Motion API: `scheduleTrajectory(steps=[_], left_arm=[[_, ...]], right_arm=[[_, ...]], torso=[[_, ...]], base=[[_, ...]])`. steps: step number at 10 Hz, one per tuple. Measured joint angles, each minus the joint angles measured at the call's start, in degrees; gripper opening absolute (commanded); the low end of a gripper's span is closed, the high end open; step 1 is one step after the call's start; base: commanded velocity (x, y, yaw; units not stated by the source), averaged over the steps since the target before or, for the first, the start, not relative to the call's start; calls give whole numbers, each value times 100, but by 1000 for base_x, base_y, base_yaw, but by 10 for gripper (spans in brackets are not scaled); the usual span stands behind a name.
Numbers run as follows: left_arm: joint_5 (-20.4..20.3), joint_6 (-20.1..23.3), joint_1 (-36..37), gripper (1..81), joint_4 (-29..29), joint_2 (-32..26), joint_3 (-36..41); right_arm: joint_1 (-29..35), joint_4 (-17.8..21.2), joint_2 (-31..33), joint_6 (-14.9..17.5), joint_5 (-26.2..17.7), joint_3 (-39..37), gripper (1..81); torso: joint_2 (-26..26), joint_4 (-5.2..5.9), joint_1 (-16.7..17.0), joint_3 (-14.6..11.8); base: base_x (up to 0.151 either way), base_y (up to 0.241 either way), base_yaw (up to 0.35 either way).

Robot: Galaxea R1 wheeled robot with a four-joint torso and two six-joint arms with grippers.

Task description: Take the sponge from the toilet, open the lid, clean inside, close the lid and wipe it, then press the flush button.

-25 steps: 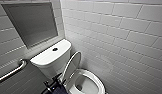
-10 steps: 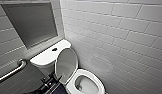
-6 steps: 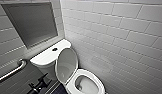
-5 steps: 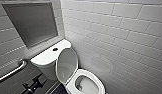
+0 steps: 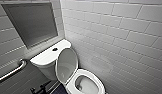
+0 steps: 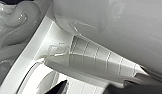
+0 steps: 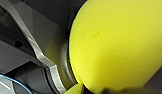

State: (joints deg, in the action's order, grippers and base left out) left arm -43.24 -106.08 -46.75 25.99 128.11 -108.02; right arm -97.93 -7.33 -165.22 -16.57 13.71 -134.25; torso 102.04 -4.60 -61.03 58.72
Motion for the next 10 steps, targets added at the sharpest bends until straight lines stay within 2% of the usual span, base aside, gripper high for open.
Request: scheduleTrajectory(steps=[2,5,7,9,10], left_arm=[[188,0,-195,811,1676,102,-185],[482,-4,-521,811,4752,160,-418],[990,-9,-796,811,6483,301,-496],[1295,-20,-1107,811,7600,452,-592],[1285,-23,-1162,811,7856,521,-724]], right_arm=[[24,-11,22,1,-46,0,10],[105,-50,138,1,-228,137,10],[132,-154,276,43,-241,347,10],[210,-243,494,56,-236,697,10],[265,-290,603,69,-217,842,10]], torso=[[0,0,0,0],[0,0,0,0],[0,0,0,-2],[0,0,0,-2],[0,0,0,-2]], base=[[0,0,0],[0,0,0],[0,0,0],[0,0,0],[0,0,0]])
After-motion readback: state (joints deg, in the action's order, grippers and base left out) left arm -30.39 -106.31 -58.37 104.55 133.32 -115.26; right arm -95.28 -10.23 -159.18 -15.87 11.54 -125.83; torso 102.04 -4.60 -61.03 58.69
